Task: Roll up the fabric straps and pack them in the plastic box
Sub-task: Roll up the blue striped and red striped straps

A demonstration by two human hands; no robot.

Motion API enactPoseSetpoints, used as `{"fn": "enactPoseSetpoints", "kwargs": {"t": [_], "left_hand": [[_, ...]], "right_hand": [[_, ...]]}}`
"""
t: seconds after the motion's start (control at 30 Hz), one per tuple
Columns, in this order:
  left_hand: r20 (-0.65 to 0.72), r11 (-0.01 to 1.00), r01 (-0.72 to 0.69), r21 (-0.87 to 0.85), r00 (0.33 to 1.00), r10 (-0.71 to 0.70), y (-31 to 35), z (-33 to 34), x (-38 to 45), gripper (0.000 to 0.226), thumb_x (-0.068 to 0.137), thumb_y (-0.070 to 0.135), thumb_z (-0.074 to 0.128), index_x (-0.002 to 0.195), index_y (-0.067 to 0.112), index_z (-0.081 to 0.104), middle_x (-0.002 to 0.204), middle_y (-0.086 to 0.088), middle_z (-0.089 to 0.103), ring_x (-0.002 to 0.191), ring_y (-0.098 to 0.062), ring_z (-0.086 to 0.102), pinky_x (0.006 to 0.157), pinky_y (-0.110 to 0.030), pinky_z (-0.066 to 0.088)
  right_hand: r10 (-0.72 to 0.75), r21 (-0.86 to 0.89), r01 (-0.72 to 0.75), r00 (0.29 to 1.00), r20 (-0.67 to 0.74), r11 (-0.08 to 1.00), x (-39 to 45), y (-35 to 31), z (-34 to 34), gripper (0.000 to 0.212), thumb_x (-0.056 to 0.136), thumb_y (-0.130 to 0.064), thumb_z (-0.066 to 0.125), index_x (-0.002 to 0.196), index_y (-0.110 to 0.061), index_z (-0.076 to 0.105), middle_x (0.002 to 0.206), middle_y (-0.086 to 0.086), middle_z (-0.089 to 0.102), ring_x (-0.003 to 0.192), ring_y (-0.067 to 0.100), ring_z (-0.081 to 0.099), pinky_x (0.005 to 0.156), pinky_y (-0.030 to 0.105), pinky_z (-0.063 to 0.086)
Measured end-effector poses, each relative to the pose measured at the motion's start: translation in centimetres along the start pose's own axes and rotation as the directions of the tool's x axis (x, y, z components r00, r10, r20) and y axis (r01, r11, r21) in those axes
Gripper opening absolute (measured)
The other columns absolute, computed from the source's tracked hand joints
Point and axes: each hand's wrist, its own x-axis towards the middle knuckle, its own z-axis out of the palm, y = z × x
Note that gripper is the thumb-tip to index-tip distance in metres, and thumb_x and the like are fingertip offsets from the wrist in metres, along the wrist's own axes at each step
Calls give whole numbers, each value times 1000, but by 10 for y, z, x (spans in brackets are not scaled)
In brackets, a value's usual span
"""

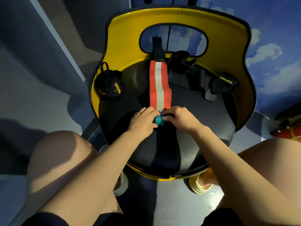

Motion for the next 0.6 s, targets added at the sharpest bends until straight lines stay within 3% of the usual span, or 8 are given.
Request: {"fn": "enactPoseSetpoints", "kwargs": {"t": [0.13,0.23,0.4,0.6], "left_hand": [[115,997,67,-44,991,-61,0,-14,18,51,90,25,61,137,20,44,137,2,45,126,-21,45,99,-38,40],[190,991,88,-102,979,-67,-4,-20,28,50,90,24,61,138,21,45,140,4,43,127,-21,44,99,-37,40],[240,990,83,-116,969,-53,-8,-21,36,52,91,27,59,140,20,42,142,2,41,131,-20,39,105,-39,39],[105,998,-36,56,994,30,-7,-11,22,59,86,30,65,139,24,37,133,4,43,124,-18,40,100,-36,38]], "right_hand": [[-168,-116,147,965,-203,982,-3,3,10,30,89,-19,59,118,-12,64,109,9,65,99,29,60,88,42,49],[-268,-230,221,943,-198,948,-10,9,16,42,81,-21,70,121,-9,61,107,9,64,93,30,60,80,42,53],[-212,-207,179,966,-149,962,-7,12,19,58,78,-17,73,131,-10,51,121,8,58,109,29,53,91,41,50],[-152,-131,142,986,-72,981,0,12,9,58,84,-21,67,138,-14,46,130,6,54,118,24,48,103,30,35]]}}
